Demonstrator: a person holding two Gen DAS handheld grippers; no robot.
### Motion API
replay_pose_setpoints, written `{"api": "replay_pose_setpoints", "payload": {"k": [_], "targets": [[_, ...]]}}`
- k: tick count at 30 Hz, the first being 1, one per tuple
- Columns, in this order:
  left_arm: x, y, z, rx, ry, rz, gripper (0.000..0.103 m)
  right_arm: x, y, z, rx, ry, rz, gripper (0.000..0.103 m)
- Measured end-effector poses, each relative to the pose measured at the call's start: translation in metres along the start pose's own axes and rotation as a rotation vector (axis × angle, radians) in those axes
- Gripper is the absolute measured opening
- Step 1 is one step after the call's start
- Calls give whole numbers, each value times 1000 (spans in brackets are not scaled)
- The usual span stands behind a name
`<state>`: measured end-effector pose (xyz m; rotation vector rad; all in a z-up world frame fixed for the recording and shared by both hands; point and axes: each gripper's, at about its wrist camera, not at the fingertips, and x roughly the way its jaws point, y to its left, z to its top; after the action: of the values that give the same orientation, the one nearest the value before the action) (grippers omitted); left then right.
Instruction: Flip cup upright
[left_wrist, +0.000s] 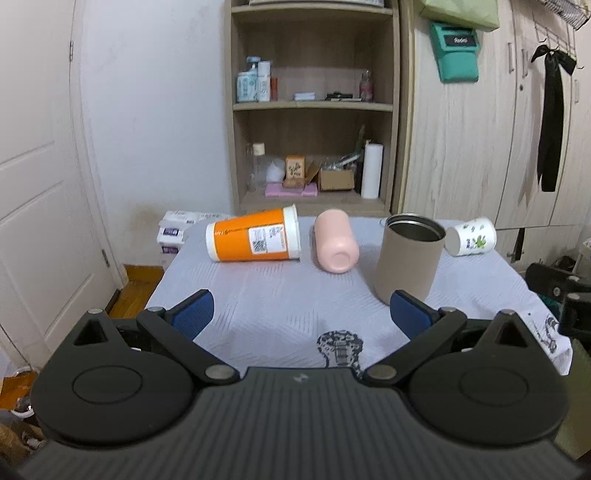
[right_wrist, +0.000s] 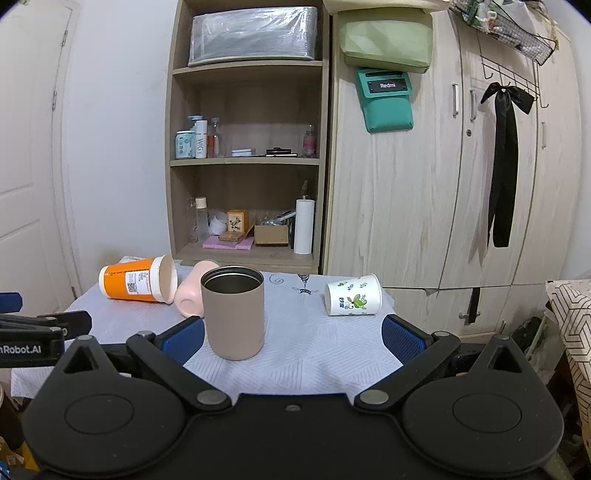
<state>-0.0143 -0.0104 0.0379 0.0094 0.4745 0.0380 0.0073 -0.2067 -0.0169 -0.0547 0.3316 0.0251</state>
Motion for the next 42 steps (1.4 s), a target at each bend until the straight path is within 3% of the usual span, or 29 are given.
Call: {"api": "replay_pose_setpoints", "payload": {"k": [15,42], "targets": [[7,5,-2,45,20,45,103,2,4,-2,-6,16,-10,103],[-1,6,-2,33,-27,17,103,3,6,-4,-15,23,-8,103]]}}
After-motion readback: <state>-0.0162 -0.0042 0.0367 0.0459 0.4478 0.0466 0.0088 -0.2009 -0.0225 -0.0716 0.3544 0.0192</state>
